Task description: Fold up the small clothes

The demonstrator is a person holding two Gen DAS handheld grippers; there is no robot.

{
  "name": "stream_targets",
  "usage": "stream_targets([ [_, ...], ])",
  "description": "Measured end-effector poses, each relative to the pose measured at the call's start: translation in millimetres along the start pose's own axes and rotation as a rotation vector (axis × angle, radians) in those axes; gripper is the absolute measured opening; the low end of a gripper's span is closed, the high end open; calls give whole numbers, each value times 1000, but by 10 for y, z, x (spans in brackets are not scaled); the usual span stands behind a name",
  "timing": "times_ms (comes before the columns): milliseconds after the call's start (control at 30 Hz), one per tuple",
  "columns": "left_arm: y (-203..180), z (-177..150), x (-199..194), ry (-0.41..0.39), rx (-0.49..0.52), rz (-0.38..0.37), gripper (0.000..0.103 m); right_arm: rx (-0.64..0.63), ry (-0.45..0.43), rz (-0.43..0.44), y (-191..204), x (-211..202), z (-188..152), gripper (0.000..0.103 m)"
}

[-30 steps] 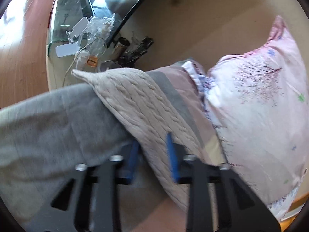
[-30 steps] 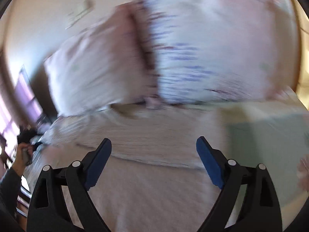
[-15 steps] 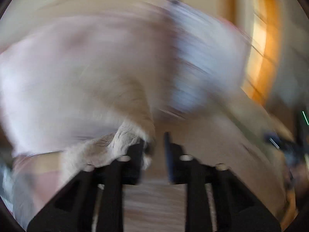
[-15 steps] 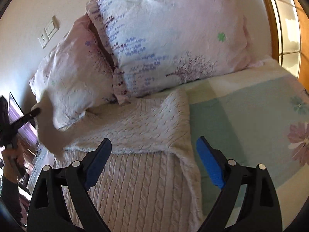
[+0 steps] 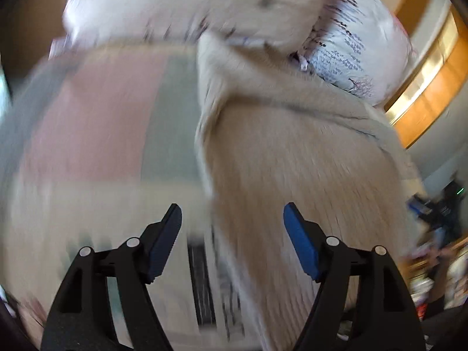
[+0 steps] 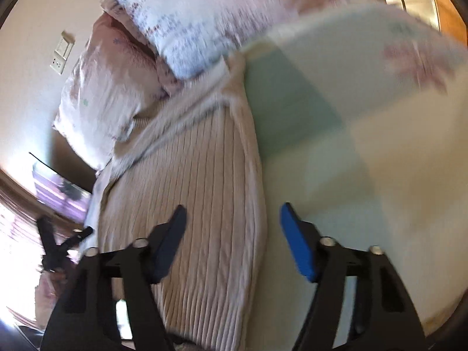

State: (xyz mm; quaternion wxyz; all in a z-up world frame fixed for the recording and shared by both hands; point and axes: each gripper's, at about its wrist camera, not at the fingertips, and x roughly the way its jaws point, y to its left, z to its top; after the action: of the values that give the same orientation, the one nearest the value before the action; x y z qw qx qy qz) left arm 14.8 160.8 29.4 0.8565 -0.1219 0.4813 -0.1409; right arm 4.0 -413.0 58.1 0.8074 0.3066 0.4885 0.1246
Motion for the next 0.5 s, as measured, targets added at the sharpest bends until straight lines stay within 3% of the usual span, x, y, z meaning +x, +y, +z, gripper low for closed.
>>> stream_targets([
  [67,18,-230,-76,-16,-21,-37,69,3,10,20,11,-58,-128,54],
  [133,-59,-348,-125,-9,-6,-42,52,39,60,89,-2,-59,-265,44],
  [200,-143,-512,-156,20,-14,-124,39,74,112,166,-18,-19,-424,30],
  [300,-255,-777,-195,21,2,-143,37,87,137,226,12,39,-560,21],
  [367,-303,-833,-202,18,-3,-149,32,82,139,248,59,81,-584,15],
  [433,-297,-831,-176,34,-28,-174,10,75,127,277,130,105,-556,9],
  [500,-303,-791,-128,42,-45,-207,8,60,86,318,220,65,-432,7],
])
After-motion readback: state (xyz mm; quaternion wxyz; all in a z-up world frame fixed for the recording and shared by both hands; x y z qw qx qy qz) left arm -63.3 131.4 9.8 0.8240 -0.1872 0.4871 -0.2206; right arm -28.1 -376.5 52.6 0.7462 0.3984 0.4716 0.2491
